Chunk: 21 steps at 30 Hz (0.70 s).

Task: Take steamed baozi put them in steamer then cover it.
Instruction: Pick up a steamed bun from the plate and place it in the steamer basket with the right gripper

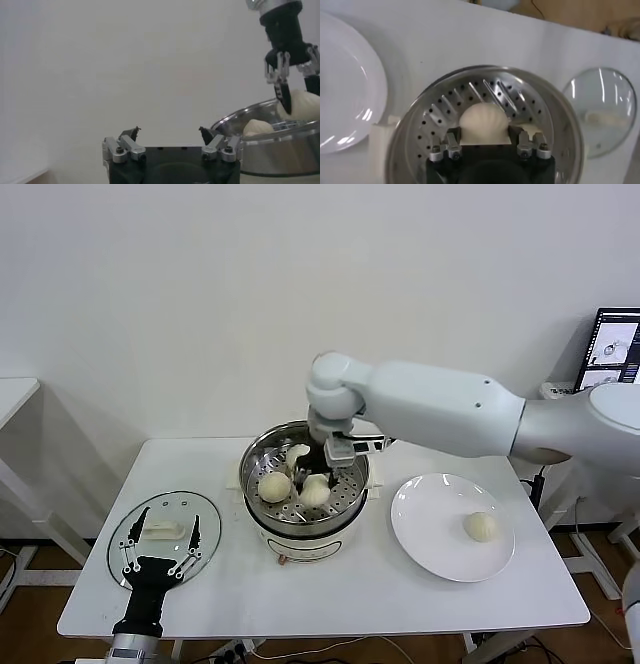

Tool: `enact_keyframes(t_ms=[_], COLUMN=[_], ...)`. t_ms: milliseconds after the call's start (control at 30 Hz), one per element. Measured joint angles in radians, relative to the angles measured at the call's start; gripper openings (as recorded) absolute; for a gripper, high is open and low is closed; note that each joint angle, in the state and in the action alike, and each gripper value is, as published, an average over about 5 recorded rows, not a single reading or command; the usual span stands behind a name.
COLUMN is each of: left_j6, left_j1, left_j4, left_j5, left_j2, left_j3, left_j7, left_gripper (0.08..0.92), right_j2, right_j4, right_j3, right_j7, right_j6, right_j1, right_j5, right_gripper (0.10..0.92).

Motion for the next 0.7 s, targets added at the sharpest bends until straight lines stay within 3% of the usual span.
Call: enact_keyframes(t_ms=[367, 567, 700], left_j6=[-0.005, -0.008, -0.009], left_j1=[-0.001, -0.002, -0.003], left_j4=[0.001, 0.002, 0.003], left_j5=[-0.001, -0.003, -0.003], left_j2=[-0.002, -0.002, -0.003], left_j3=[-0.001, -0.005, -0.005], left_j7=[-0.001, -0.003, -0.004], left_gripper=[0.823, 0.823, 0.823], right_j2=[0.018, 0.024, 0.021], right_j4=[-0.012, -0.014, -0.014], right_j3=[0.0, 0.002, 0.013], right_j7=[-0.008, -0.002, 0.002], right_j6=[0.034, 0.041, 0.043], right_j1=[-0.041, -0.051, -0.053], right_j5=[-0.061, -0.083, -0.09], right_gripper=[0.676, 0.8, 0.821])
